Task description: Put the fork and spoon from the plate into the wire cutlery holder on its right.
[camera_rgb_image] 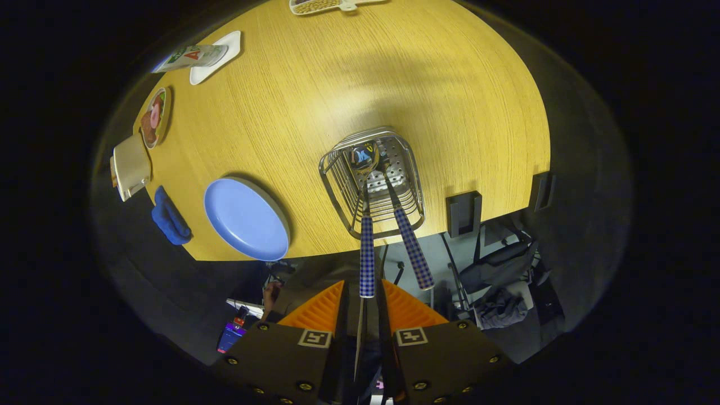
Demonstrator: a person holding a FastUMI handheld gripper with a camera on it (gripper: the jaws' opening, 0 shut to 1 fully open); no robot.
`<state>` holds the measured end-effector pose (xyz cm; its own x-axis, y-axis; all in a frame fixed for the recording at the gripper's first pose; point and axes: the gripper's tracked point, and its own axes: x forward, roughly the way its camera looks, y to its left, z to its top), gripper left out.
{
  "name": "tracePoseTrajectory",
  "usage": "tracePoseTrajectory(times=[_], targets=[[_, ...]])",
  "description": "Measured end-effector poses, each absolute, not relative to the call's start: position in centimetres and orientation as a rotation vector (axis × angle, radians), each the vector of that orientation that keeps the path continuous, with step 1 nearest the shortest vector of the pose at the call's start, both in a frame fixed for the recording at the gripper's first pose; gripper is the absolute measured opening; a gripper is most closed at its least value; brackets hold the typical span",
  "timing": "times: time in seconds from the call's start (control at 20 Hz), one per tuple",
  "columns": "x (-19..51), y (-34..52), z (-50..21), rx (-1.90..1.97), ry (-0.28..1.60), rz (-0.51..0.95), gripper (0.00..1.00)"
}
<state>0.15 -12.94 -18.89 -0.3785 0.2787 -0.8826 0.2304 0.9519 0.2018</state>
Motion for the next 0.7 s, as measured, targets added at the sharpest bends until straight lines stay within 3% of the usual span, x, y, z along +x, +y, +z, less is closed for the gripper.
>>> tracePoseTrajectory(times=[0.2,0.5,0.6,0.7], targets=[[0.0,-13.6,-16.9,0.334,1.827,0.041,0.27],[-0.2,-10.0,-13.2,0.296,1.432,0.103,0.27],[0.2,-7.7,-12.3,0.297,1.266,0.139,0.39],[1.2,-6.0,-10.8,0.24,1.069,0.153,0.39]])
